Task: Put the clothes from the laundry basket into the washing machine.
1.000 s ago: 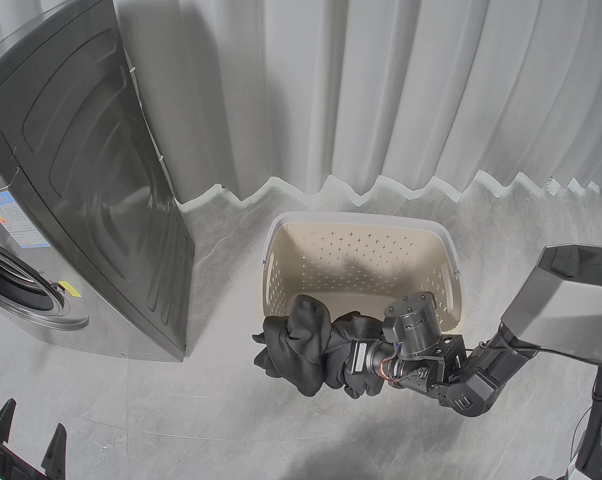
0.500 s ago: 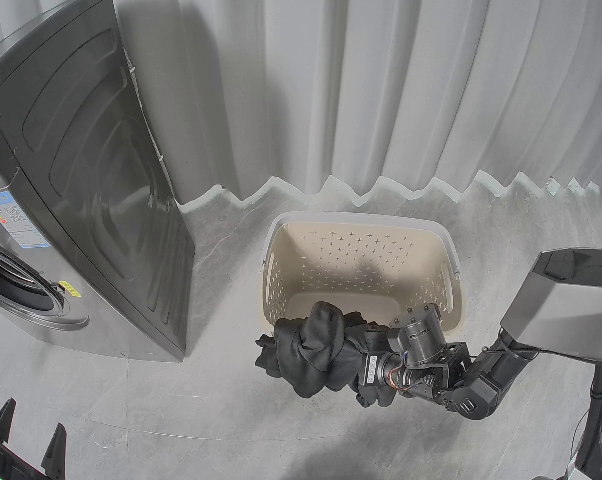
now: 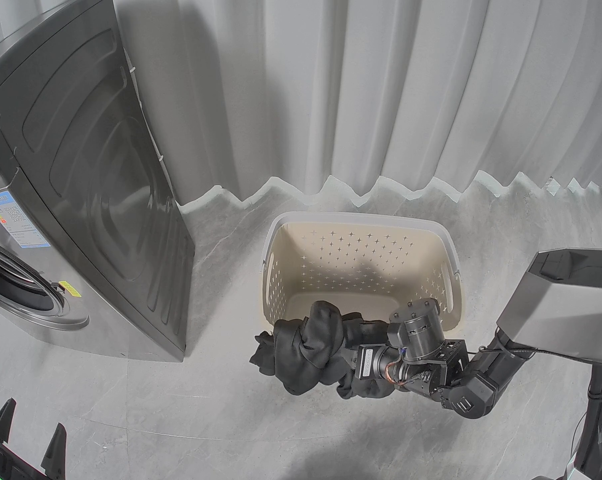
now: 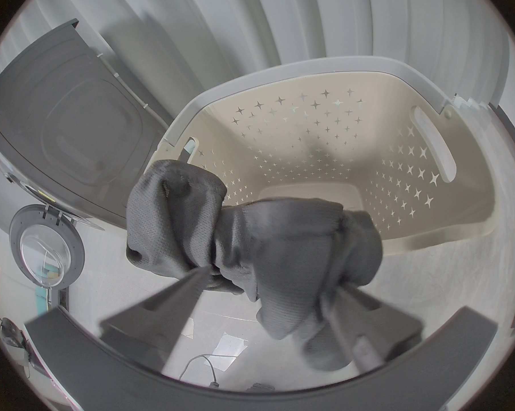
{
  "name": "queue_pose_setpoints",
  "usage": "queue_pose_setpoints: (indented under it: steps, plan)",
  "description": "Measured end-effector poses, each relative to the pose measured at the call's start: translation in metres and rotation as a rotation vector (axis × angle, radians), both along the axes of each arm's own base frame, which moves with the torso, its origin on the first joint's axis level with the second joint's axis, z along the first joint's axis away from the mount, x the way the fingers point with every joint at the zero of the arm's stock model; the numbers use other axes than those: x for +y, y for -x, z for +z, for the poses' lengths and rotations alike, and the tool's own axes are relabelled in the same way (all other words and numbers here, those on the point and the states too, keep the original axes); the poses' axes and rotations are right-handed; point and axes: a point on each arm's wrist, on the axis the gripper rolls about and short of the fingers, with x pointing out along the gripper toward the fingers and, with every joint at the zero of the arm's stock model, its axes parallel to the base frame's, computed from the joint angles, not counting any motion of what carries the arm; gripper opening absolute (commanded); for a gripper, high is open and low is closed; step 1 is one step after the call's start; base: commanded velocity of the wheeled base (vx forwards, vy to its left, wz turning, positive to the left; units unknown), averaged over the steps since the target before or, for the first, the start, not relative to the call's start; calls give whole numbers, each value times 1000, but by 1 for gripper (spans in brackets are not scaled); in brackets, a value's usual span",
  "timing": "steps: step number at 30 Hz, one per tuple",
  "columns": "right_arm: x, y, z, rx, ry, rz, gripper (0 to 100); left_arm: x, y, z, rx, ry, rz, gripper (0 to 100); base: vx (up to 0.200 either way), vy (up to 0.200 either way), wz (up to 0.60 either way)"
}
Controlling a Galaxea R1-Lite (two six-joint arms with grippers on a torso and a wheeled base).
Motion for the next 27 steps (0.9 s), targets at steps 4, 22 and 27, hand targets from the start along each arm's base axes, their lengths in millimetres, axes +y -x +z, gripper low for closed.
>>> queue_pose_setpoints:
  steps: [4,22,27]
  plan:
    - [-6,-1,-4,17,17,-13,100,0,0,0,0,0,0,100,0,0,0]
    - [-34,-21,-19,29,101,-66,100,0,0,0,0,0,0,100,0,0,0]
    - [-28,-27,-18,7,85,-63,100,0,0,0,0,0,0,100,0,0,0]
